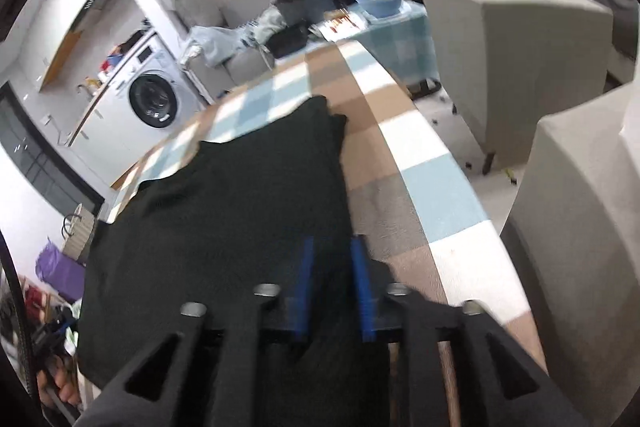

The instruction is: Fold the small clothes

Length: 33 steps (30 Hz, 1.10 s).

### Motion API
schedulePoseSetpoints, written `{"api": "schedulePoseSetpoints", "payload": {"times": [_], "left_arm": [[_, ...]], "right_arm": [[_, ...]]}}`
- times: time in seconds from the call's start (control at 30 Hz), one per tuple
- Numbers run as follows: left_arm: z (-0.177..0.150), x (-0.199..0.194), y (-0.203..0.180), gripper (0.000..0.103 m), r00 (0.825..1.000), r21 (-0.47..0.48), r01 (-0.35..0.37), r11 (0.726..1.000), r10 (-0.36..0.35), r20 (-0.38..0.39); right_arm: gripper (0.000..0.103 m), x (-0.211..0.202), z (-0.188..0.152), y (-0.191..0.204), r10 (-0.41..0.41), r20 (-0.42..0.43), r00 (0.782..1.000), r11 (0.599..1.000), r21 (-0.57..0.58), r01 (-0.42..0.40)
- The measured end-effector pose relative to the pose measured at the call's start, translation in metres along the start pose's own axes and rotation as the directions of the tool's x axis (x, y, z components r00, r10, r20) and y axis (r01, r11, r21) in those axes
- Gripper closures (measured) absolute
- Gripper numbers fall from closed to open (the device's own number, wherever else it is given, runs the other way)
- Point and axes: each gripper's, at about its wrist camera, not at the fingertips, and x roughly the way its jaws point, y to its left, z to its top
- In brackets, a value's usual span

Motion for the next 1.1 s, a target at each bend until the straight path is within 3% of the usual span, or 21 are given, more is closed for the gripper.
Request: {"api": "schedulePoseSetpoints", "payload": {"times": [0.17,0.27,0.37,0.53,0.67,0.73,0.93,1.0,1.1], "left_arm": [[-0.015,-0.017,-0.010,0.028,1.000,0.025,0.015,1.000,-0.016,0.008],[-0.027,-0.027,-0.021,0.028,0.999,0.053,0.035,0.998,-0.036,0.012],[-0.037,-0.030,-0.031,0.028,0.998,0.070,0.060,0.996,-0.061,0.005],[-0.054,-0.025,-0.062,0.028,0.998,0.170,0.059,0.984,-0.057,-0.018],[-0.072,-0.019,-0.094,0.028,0.995,0.262,0.091,0.961,-0.080,-0.052],[-0.083,-0.019,-0.112,0.027,0.995,0.322,0.097,0.942,-0.081,-0.061],[-0.124,-0.014,-0.153,0.027,0.993,0.507,0.084,0.858,-0.032,-0.111],[-0.130,-0.016,-0.155,0.024,0.995,0.514,0.074,0.854,-0.030,-0.094],[-0.130,-0.015,-0.148,0.022,0.989,0.471,0.111,0.875,-0.052,-0.137]], "right_arm": [[0.045,-0.019,-0.025,0.017,0.054,-0.023,0.998,0.997,-0.061,-0.055],[0.044,-0.025,-0.048,0.026,0.113,-0.065,0.991,0.988,-0.097,-0.119],[0.044,-0.027,-0.066,0.031,0.129,-0.080,0.988,0.987,-0.084,-0.136],[0.044,-0.026,-0.079,0.059,0.114,-0.076,0.991,0.979,-0.159,-0.125],[0.043,-0.015,-0.085,0.089,0.123,-0.094,0.988,0.962,-0.234,-0.142],[0.038,-0.008,-0.092,0.109,0.108,-0.109,0.988,0.945,-0.296,-0.136],[0.036,0.008,-0.118,0.159,0.091,-0.142,0.986,0.878,-0.455,-0.147],[0.035,0.012,-0.124,0.165,0.068,-0.145,0.987,0.860,-0.493,-0.132],[0.034,0.014,-0.133,0.163,0.059,-0.154,0.986,0.848,-0.514,-0.131]]}}
